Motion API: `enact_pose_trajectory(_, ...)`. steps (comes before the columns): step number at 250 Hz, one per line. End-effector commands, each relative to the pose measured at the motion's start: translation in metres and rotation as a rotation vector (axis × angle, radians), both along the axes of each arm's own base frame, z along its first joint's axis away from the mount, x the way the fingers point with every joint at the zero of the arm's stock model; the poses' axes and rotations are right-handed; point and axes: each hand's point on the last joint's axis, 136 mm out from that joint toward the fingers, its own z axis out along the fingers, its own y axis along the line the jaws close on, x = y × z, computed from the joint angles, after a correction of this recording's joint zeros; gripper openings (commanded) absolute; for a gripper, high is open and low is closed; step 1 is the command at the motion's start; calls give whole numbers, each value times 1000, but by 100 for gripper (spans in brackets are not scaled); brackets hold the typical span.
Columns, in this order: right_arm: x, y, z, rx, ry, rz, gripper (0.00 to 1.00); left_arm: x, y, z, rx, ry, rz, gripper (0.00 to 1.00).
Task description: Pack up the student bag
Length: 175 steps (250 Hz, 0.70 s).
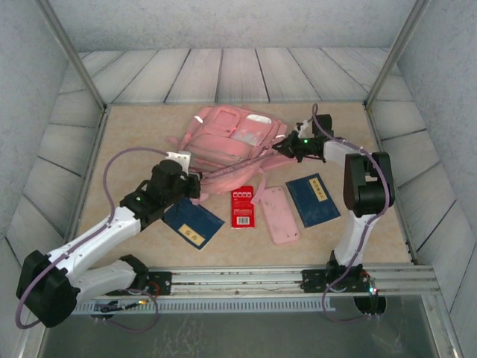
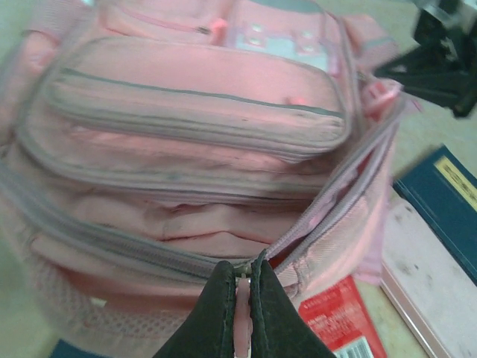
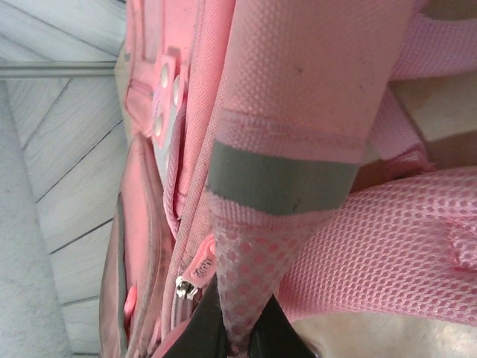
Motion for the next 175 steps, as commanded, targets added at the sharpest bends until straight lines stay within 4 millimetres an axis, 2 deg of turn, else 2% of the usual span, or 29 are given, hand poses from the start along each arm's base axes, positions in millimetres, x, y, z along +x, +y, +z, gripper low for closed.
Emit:
enact_pose_trajectory(1,20,14,15,-27,-102,34,7,-14,-49,23,-85,-13,-227,0)
enact_pose_trajectory(21,25,28,12,-28,-94,65,12,-24,-77,24,-70,-2,-316,0)
enact_pose_trajectory(41,25,33,12,-55,-93,85,21,-26,-101,27,-68,4,-346,0)
enact_pose_trajectory(55,20,29,15,-105,-100,89,34,-25,-115,31,-88,15,-355,0)
enact_pose_trajectory(68,11,23,18,-147,-99,95,49,-21,-126,34,-111,21,-350,0)
enact_pose_trajectory(85,-9,15,22,-215,-96,109,60,-14,-139,38,-138,19,-337,0)
enact_pose_trajectory(108,-46,2,24,-281,-80,125,67,-5,-153,42,-178,9,-326,0)
enact_pose_trajectory(149,-112,-8,26,-280,-46,123,68,4,-172,39,-172,11,-341,0)
enact_pose_trajectory(175,-140,-11,29,-268,-38,109,68,5,-177,37,-159,14,-357,0)
